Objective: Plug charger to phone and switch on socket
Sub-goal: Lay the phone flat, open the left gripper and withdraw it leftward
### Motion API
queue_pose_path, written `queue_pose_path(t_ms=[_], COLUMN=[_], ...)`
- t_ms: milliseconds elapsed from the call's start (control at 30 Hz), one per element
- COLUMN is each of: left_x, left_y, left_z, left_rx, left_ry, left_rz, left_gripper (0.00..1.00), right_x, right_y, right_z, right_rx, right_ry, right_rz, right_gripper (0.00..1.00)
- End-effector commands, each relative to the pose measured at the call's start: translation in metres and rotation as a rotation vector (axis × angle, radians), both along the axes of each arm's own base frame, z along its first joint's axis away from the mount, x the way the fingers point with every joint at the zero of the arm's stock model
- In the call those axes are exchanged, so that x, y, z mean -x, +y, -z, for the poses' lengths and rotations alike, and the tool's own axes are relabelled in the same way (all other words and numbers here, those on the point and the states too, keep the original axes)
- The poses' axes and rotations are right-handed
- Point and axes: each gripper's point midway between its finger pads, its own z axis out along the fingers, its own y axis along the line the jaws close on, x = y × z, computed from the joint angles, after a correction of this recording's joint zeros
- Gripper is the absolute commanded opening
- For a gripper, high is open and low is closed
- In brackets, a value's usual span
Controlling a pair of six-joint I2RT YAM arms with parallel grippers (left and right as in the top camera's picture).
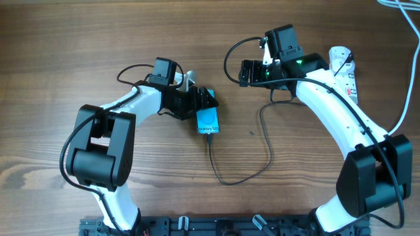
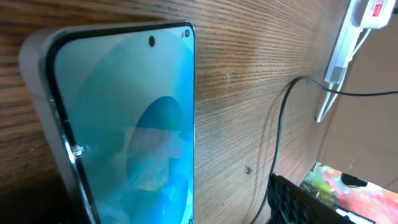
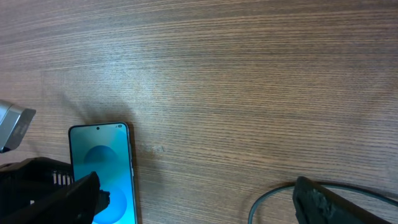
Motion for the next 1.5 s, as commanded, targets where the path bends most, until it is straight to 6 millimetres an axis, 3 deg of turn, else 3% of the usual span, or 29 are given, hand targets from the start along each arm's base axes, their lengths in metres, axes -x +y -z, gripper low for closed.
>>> queue_pose_path(t_ms=[0, 500, 800, 1100, 1267, 1367, 1467], left_x=[0.014, 0.019, 0.022, 0.024, 0.025, 0.025, 0.023], left_y=[0.031, 0.051, 0.069, 0.074, 0.070, 0.037, 0.030], left_z=[0.052, 0.064, 0.072, 0.074, 0.073, 0.056, 0.051], left_rx=[-0.204, -0.329, -0.437, -0.466, -0.445, -0.234, -0.190], left_ry=[0.069, 0.094, 0.102, 0.112, 0.114, 0.125, 0.116], left_rz=[-0.048, -0.076, -0.095, -0.097, -0.092, -0.049, -0.040], left_gripper=[0.79, 0.96, 0.97, 0.97, 0.97, 0.97, 0.99], right_x=[-0.001, -0.001, 0.000, -0.001, -0.001, -0.001, -0.001], right_y=[-0.002, -0.002, -0.002, -0.002, -0.002, -0.002, -0.002], right_z=[-0.006, -0.006, -0.006, -0.006, -0.006, -0.006, -0.006], right_rx=[0.018, 0.018, 0.018, 0.018, 0.018, 0.018, 0.018], right_ry=[-0.025, -0.025, -0.025, -0.025, -0.025, -0.025, -0.025], right_rz=[-0.005, -0.006, -0.006, -0.006, -0.005, -0.005, -0.005], right_gripper=[0.99, 1.00, 1.00, 1.00, 1.00, 1.00, 1.00])
